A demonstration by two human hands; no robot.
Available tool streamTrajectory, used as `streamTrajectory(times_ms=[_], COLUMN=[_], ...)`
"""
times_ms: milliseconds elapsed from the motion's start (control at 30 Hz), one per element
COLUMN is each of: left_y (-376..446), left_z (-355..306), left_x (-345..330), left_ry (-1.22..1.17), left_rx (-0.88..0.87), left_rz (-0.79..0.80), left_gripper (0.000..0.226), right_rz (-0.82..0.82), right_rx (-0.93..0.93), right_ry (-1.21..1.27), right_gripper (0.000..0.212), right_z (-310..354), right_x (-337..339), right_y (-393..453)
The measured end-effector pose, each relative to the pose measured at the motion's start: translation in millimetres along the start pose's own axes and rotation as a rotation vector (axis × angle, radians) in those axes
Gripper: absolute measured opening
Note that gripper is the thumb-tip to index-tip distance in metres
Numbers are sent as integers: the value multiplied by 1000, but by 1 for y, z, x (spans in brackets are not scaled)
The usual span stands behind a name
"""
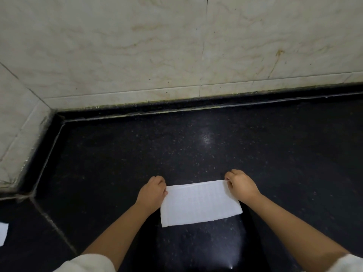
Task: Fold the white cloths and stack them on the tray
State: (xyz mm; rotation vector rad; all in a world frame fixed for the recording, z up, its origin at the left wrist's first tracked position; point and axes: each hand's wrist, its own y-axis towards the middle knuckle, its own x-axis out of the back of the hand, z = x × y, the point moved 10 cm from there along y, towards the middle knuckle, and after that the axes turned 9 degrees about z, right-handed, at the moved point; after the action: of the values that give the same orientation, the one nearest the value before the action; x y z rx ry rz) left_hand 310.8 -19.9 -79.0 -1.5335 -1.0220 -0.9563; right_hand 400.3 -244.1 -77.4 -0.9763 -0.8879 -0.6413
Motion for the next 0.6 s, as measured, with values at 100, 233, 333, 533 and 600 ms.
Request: streamTrajectory(times_ms=[100, 233, 333, 533, 600], left_y=[5, 6, 7, 8, 15], left_z=[6, 1, -3, -9, -5], left_x=[1, 6, 2, -6, -5], left_ry=[42, 112, 128, 129, 154], left_rx=[35, -49, -41, -89, -84], left_rz=[0, 48, 104, 137, 71], left_gripper=[33, 30, 31, 35, 41], right_rz=[-6, -27, -38, -49, -51], right_rx=[-11, -16, -17, -24, -31], right_ry=[-2, 13, 16, 27, 36], right_gripper=[26, 27, 27, 28, 29], right_z=[0, 1, 2, 3, 2], right_x=[-1, -1, -1, 4, 6], right_y=[-1, -3, -5, -6, -6])
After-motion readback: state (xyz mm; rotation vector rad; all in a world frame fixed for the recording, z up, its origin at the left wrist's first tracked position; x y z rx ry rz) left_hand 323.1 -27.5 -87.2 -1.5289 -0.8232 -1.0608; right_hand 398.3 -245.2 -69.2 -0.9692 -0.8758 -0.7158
